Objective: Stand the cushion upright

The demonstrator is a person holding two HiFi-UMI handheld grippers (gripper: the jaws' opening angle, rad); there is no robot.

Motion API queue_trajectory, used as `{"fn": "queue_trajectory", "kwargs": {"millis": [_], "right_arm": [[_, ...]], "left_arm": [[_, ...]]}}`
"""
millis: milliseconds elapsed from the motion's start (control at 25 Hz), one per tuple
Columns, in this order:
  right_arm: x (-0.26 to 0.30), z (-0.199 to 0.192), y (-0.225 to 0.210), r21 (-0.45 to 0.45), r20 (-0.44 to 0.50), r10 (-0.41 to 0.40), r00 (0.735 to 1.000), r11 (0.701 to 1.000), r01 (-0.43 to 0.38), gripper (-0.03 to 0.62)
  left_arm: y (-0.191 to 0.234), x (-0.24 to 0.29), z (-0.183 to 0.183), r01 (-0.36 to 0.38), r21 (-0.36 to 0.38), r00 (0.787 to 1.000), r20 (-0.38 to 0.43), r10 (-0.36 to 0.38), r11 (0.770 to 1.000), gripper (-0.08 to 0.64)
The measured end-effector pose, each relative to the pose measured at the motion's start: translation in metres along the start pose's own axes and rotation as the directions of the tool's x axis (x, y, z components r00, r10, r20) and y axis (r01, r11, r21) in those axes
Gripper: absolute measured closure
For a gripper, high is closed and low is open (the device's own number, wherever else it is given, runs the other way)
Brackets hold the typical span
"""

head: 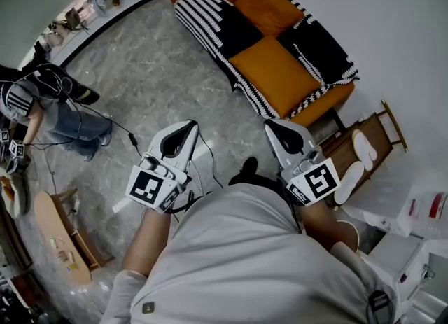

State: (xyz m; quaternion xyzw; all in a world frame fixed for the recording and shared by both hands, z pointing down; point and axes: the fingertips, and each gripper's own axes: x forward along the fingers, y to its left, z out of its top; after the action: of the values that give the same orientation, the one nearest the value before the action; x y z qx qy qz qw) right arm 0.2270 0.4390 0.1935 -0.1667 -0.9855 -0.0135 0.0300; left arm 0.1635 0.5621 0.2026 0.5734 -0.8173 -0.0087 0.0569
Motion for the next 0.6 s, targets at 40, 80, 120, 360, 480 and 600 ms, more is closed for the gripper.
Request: {"fn": "queue_trajectory", "kwargs": {"millis": [40, 80, 120, 360, 480, 600], "right_arm": [[0.002, 0.0, -0.016, 0.0, -0.002, 0.003, 1.0, 1.0, -0.003, 0.581], [0.003, 0.0, -0.031, 0.001, -0.003, 0.005, 1.0, 1.0, -0.005, 0.581], [0.003, 0.001, -0.045, 0.005, -0.005, 0.006, 1.0, 1.0, -0.006, 0.581], [-0.005, -0.002, -0.121, 0.022, -0.012, 0.004, 1.0, 1.0, -0.004, 0.581], [-0.009, -0.003, -0.15, 0.041, -0.01, -0.016, 1.0, 0.999, 0.016, 0.581], [-0.005, -0.004, -0.169, 0.049, -0.01, -0.034, 0.999, 0.998, 0.034, 0.581]], "left_arm": [[0.002, 0.015, 0.002, -0.004, -0.001, 1.0, -0.001, 0.004, 1.0, 0.557], [0.004, 0.03, 0.003, -0.007, -0.002, 1.0, -0.004, 0.007, 1.0, 0.558], [0.004, 0.045, 0.003, -0.007, -0.004, 1.0, -0.007, 0.007, 1.0, 0.557], [0.0, 0.122, 0.007, -0.003, -0.008, 1.0, -0.011, 0.003, 1.0, 0.557], [0.001, 0.145, 0.008, 0.006, -0.007, 1.0, -0.023, -0.006, 1.0, 0.557], [0.008, 0.163, 0.008, 0.014, -0.008, 0.999, -0.04, -0.014, 1.0, 0.557]]}}
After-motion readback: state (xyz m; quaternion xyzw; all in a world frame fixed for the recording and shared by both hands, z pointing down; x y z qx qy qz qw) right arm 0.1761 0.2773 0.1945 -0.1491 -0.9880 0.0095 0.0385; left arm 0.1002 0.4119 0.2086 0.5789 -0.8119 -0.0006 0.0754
